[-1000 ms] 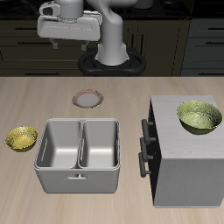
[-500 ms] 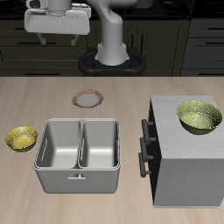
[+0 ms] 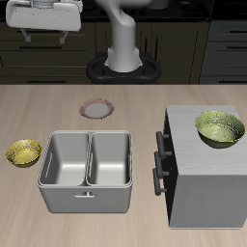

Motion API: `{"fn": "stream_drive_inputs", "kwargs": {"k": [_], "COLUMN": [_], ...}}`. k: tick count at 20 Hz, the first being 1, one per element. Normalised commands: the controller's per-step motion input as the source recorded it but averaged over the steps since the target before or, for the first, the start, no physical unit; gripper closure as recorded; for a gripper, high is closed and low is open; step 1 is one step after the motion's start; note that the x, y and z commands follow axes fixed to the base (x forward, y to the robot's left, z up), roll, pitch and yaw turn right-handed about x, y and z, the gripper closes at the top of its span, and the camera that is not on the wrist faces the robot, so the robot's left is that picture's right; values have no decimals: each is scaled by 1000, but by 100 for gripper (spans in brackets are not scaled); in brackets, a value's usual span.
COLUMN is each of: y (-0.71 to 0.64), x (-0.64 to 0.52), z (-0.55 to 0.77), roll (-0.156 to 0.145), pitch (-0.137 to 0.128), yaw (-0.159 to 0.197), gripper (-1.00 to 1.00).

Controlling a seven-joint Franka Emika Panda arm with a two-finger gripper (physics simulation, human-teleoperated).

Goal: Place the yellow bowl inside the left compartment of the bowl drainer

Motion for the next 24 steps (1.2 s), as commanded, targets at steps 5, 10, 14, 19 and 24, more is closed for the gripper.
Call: {"fn": "stream_drive_inputs", "kwargs": {"k": [5, 10, 14, 19, 24], "y": [-248, -297, -284, -152, -74], "x": [37, -12, 4, 113, 146], "z": [89, 184, 154, 64, 49], "roll": [-19, -43, -39, -3, 3], "pitch": [-20, -30, -37, -1, 3], "yaw": [24, 30, 23, 8, -9], "gripper": [-100, -100, -100, -100, -100]}}
